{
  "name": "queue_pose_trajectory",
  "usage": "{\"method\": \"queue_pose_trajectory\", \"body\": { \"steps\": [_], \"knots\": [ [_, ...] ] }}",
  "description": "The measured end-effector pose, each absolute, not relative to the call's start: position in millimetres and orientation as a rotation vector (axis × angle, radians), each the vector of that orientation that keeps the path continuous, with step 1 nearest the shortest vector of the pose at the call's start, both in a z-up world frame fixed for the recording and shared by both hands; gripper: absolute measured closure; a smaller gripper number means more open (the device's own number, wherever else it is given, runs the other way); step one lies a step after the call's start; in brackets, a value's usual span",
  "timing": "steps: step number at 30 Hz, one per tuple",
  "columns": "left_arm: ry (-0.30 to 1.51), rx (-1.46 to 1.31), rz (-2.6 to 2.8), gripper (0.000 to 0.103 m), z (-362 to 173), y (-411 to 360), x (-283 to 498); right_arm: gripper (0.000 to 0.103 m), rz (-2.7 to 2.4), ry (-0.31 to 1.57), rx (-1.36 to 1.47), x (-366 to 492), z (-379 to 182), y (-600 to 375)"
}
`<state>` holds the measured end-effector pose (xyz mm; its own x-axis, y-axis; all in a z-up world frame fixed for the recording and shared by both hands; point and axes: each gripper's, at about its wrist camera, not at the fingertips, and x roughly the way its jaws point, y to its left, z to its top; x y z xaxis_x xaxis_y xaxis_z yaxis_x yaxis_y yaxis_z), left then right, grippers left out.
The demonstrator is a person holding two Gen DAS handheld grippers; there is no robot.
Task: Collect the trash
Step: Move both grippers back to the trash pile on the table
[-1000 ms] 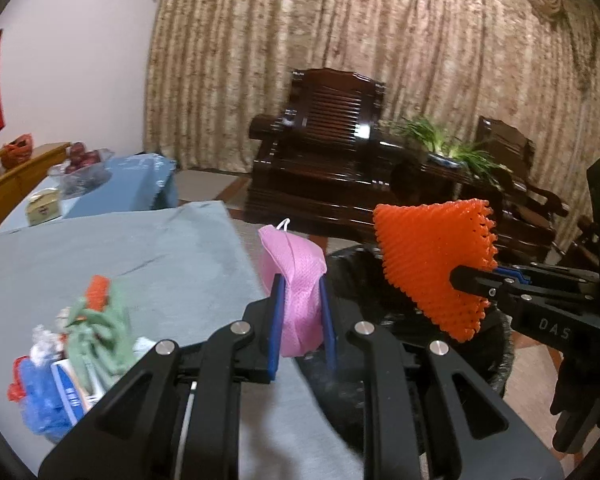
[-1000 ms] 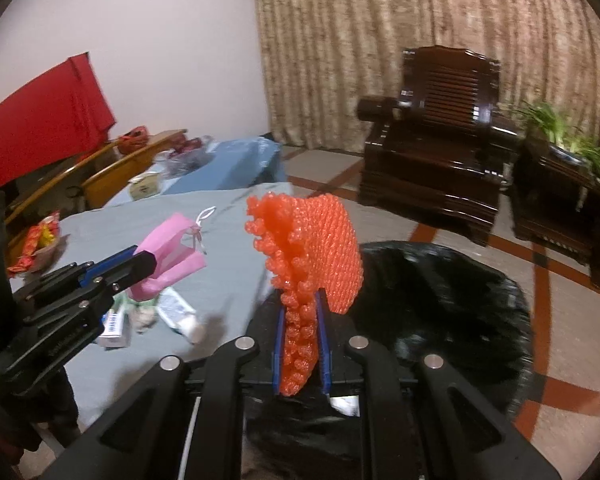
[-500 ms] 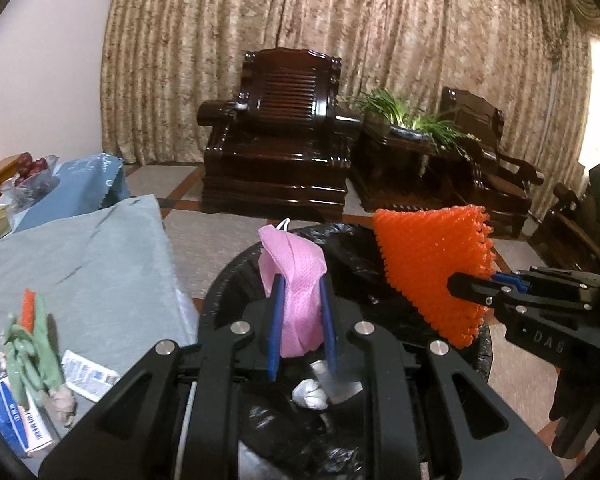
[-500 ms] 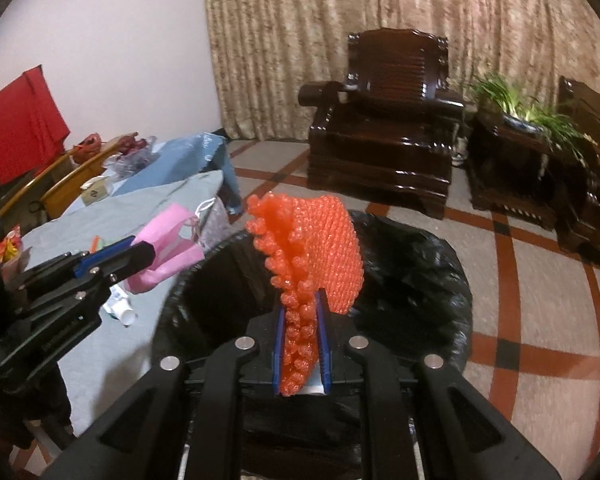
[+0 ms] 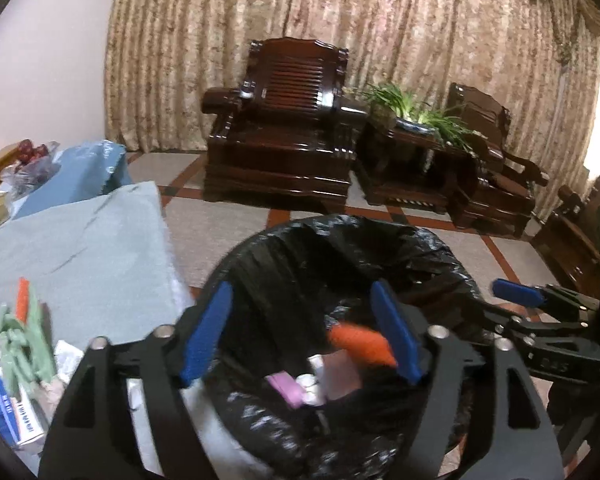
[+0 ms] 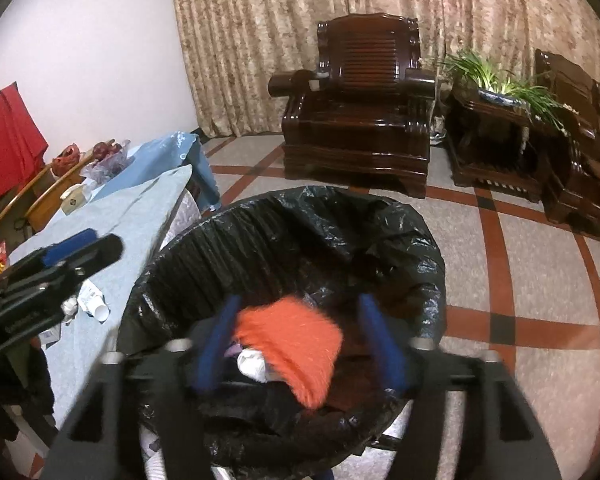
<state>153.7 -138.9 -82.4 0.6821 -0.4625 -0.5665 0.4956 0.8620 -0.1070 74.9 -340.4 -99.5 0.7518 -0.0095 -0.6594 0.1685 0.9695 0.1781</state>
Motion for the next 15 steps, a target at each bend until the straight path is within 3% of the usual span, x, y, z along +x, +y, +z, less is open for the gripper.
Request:
{"method": "queue_pose_trajectory", "body": {
  "steps": [1,2,6,15],
  "knots": [
    [0.614,0.064,-0.508,0.013,-81,-133,153,0.020,-0.106,0.712,0.226,74,-99,-336],
    [0.609,0.066,-0.491,0.012,-79,-129,152,0.014,-0.108,0.710,0.217,73,-97,-332],
    [0.613,0.055,-0.431,0.012,-72,-97,151,0.006,-0.069,0.676,0.200,74,-88,-316],
    [0.592,0.008,-0.252,0.011,-57,-11,140,0.006,0.033,0.643,0.142,90,-75,-252]
  ]
}}
